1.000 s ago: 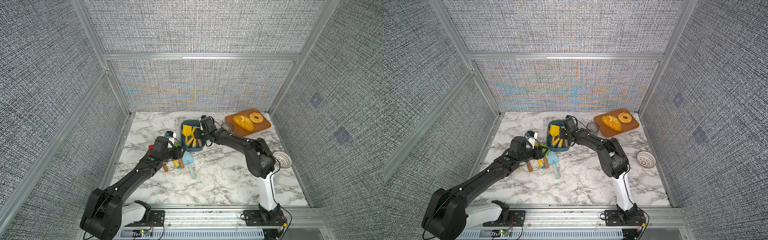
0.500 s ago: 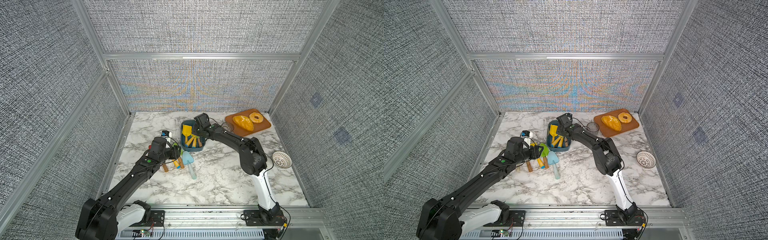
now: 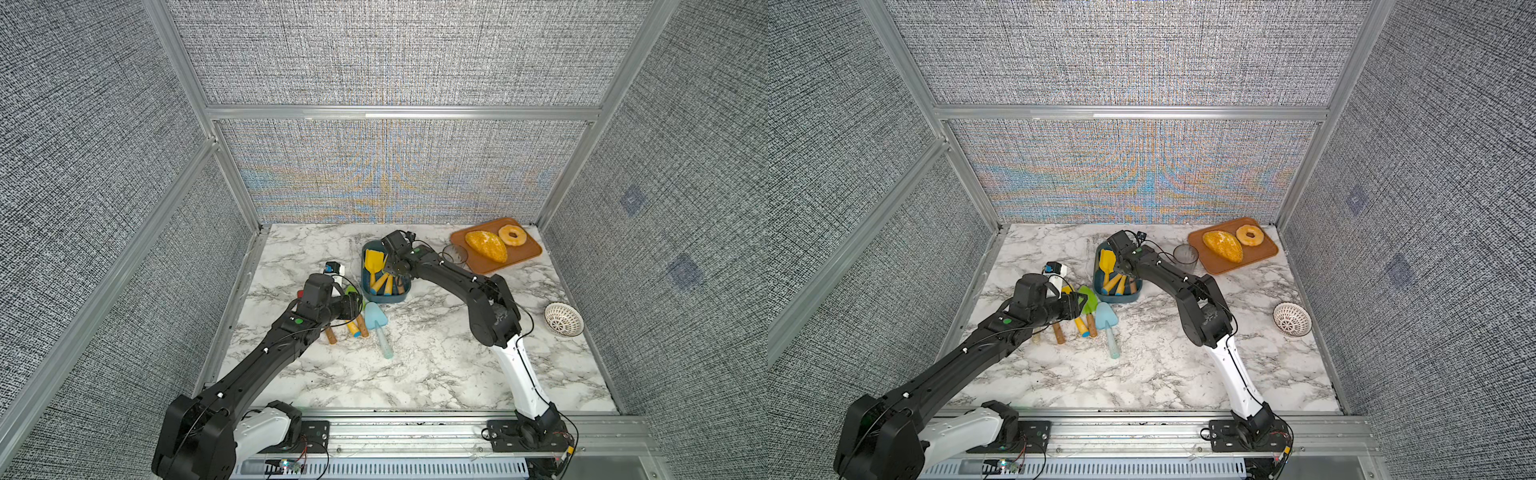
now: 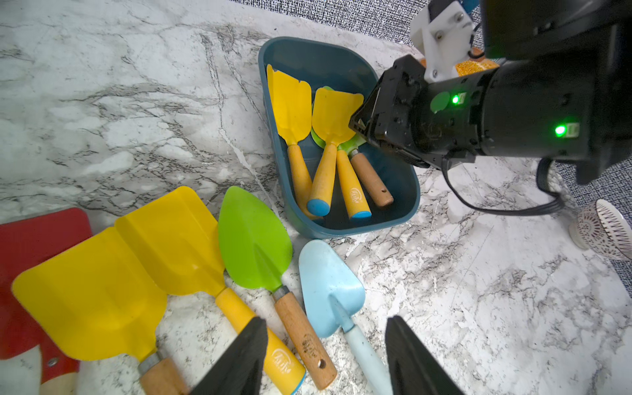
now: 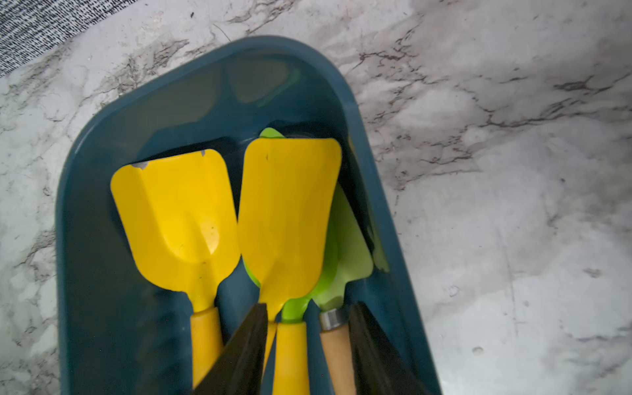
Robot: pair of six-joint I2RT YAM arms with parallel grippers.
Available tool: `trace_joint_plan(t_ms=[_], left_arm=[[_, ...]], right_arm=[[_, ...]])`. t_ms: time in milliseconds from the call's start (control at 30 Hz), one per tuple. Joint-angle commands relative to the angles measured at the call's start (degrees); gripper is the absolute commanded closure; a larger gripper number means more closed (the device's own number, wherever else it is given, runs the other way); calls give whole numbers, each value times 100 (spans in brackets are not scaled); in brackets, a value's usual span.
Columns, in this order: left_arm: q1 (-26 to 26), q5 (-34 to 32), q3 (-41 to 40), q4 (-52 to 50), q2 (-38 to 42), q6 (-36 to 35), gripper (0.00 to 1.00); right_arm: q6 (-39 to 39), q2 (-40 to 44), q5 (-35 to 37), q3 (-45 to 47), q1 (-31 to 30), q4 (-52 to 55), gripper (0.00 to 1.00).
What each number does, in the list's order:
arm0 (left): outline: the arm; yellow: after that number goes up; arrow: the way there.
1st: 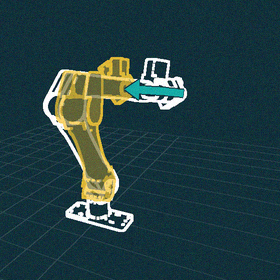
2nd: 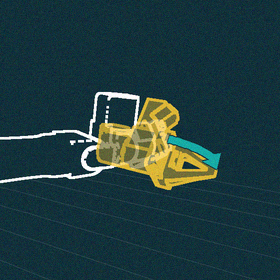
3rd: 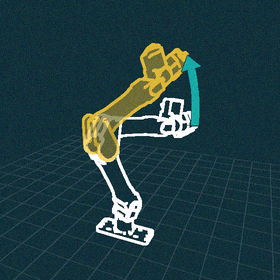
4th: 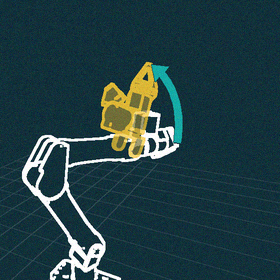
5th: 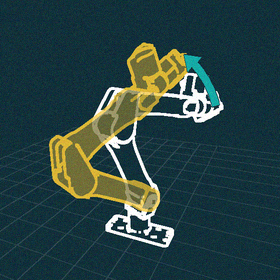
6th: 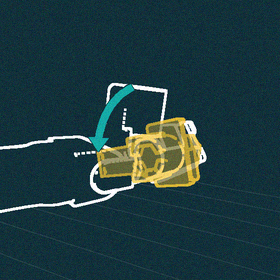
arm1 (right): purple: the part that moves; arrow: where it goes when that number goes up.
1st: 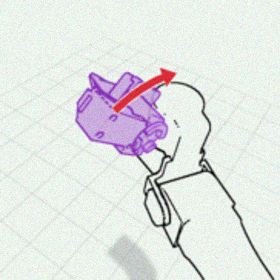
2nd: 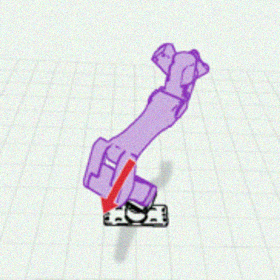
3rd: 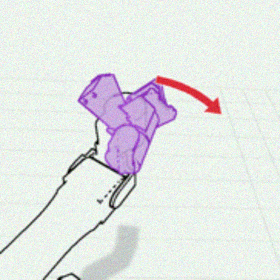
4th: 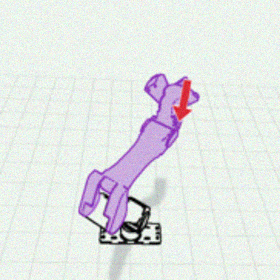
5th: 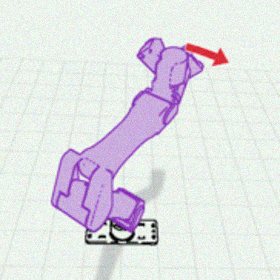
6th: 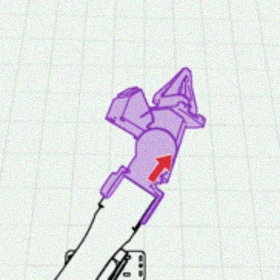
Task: Take the shovel out of the storage box
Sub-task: Pick up the shovel from the storage box.
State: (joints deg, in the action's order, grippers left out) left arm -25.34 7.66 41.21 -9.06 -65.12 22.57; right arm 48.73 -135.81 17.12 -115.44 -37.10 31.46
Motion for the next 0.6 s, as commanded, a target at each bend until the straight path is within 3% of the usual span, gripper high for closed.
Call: trace_joint_plan(t_ms=[0,567], left_arm=[[4,42,-18,40,42,-42,40],[4,69,-78,113,-38,-51,40]], right_arm=[[25,7,63,108,67,20,56],[-294,-366,17,-279,206,-308,65]])
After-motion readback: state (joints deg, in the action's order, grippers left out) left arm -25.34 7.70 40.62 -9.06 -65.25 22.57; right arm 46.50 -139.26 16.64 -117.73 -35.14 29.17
